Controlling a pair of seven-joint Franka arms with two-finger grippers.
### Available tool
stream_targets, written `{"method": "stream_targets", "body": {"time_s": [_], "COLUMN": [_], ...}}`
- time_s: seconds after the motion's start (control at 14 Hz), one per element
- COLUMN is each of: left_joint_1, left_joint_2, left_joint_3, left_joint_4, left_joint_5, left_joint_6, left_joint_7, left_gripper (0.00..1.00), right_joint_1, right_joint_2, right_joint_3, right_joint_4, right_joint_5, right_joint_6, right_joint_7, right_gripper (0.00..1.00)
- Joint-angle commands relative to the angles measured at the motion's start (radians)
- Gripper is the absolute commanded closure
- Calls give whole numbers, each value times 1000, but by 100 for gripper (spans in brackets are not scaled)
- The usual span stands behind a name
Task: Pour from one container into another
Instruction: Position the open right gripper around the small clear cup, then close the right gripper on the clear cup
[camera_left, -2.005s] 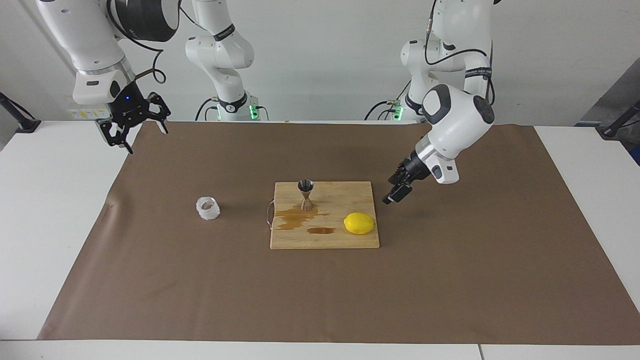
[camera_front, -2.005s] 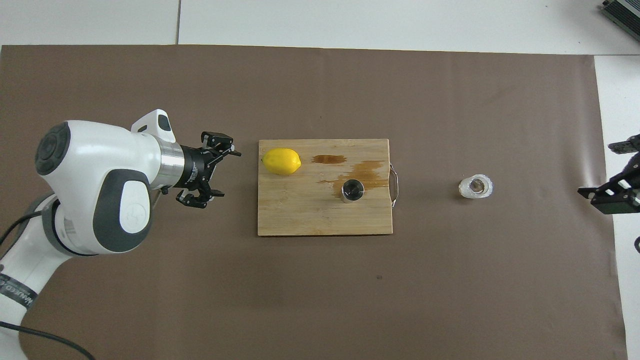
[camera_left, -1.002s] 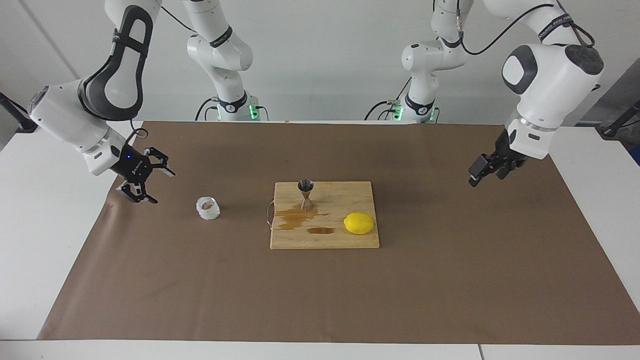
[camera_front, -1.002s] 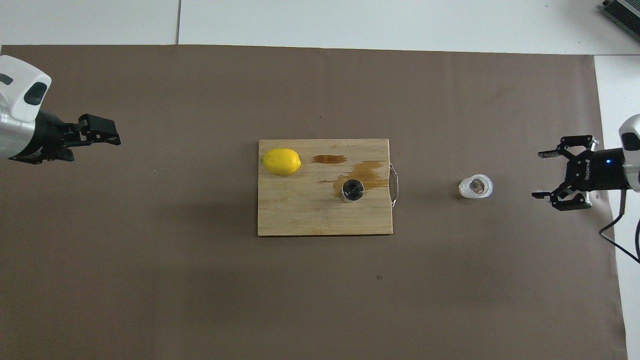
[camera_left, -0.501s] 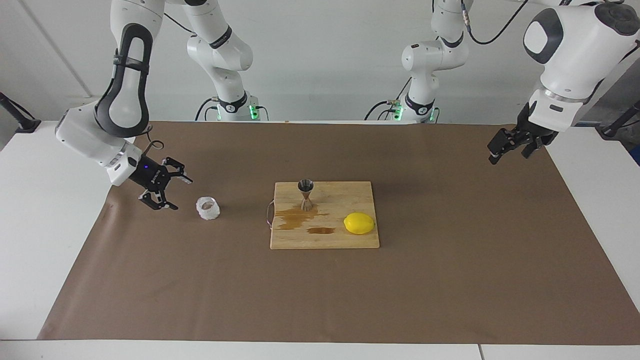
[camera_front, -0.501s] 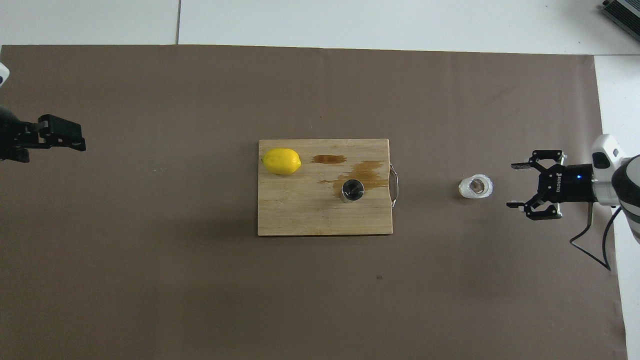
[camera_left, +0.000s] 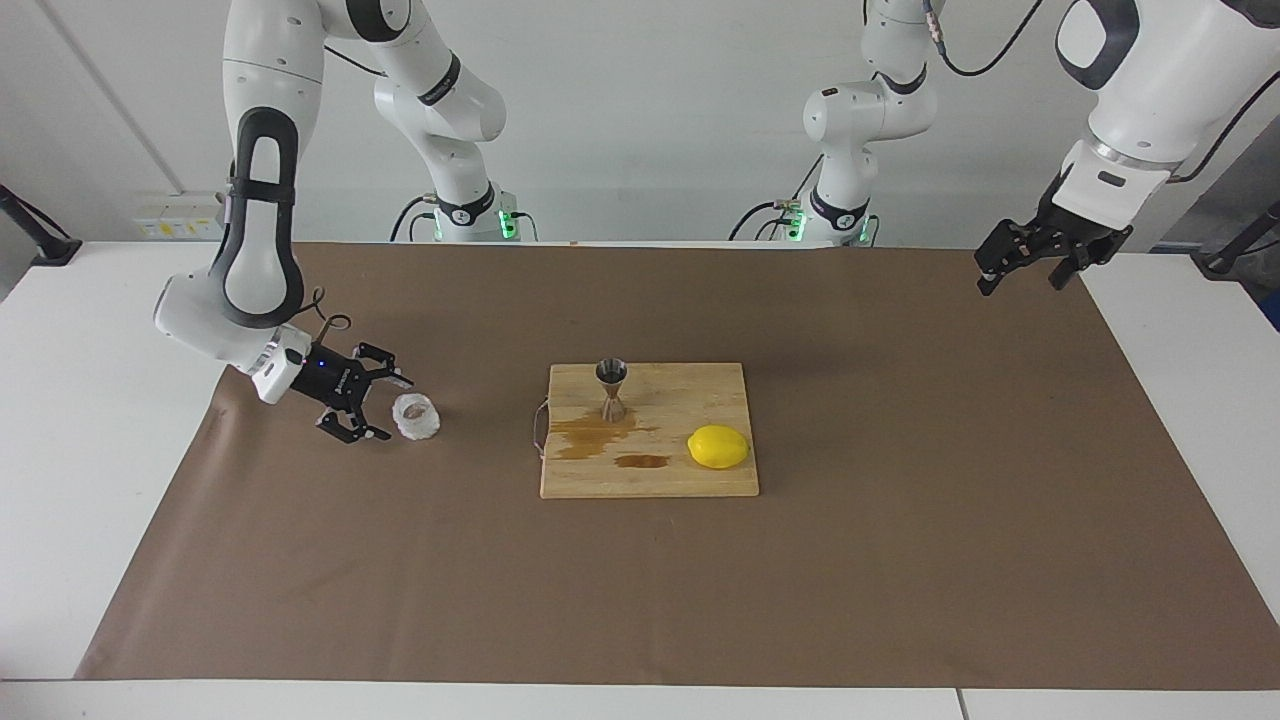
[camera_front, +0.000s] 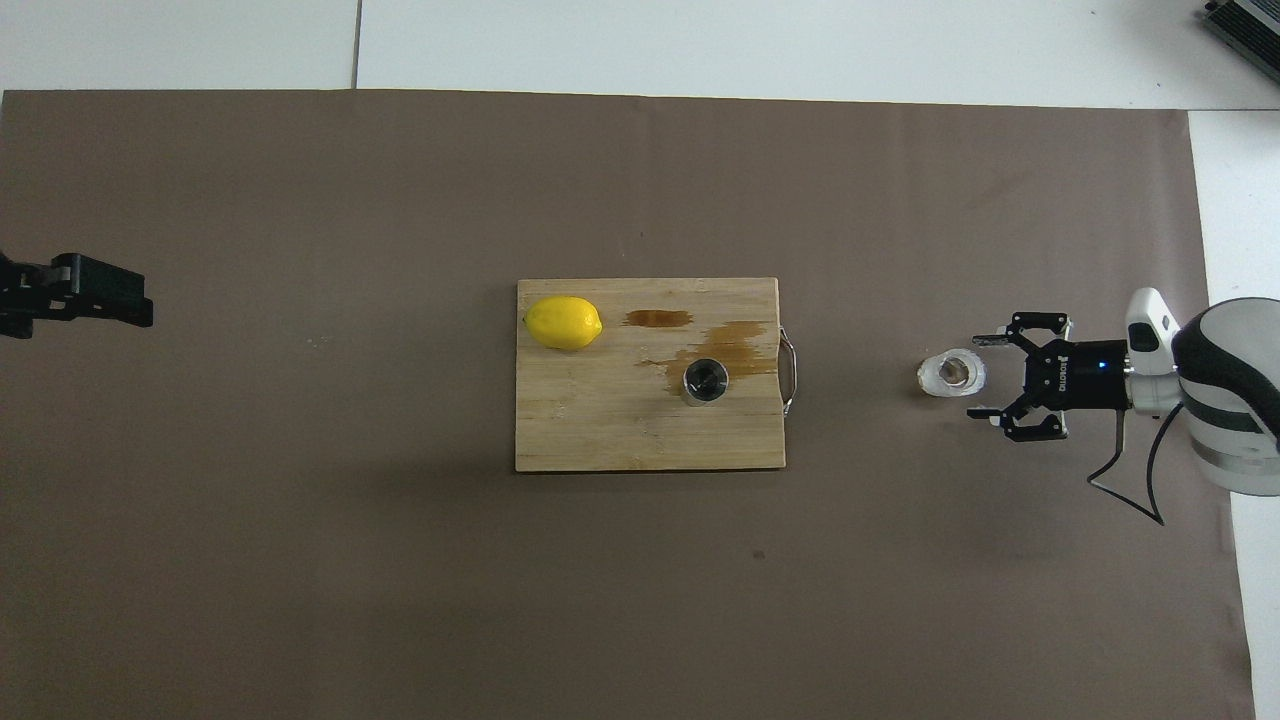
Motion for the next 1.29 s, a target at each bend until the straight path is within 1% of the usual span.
{"method": "stream_targets", "body": {"time_s": [0.0,0.14,0.36,0.64,0.79,0.93,1.15,1.22], "left_joint_1": [-56,-55,-42,-42,-44,-59,-47,-44], "left_joint_2": [-36,-36,-32,-44,-59,-61,-64,-64], "left_joint_3": [40,38,31,24,24,23,23,27], "left_joint_4": [-42,-45,1,-14,-48,-46,-49,-49], "left_joint_5": [13,9,6,4,3,3,3,3], "left_joint_6": [-9,-1,-7,-13,-6,-7,-16,-18], "left_joint_7": [15,12,15,20,17,14,15,15], "left_gripper": [0,0,0,0,0,0,0,0], "right_joint_1": [3,7,23,30,32,30,32,33], "right_joint_2": [16,19,45,45,45,45,45,45], "right_joint_3": [8,13,13,13,13,13,13,13], "right_joint_4": [8,8,8,2,0,-1,-9,-10], "right_joint_5": [36,61,103,111,111,111,111,111], "right_joint_6": [9,11,14,34,43,42,61,66], "right_joint_7": [-44,-52,-81,-107,-116,-130,-133,-136], "right_gripper": [0,0,0,0,0,0,0,10]}}
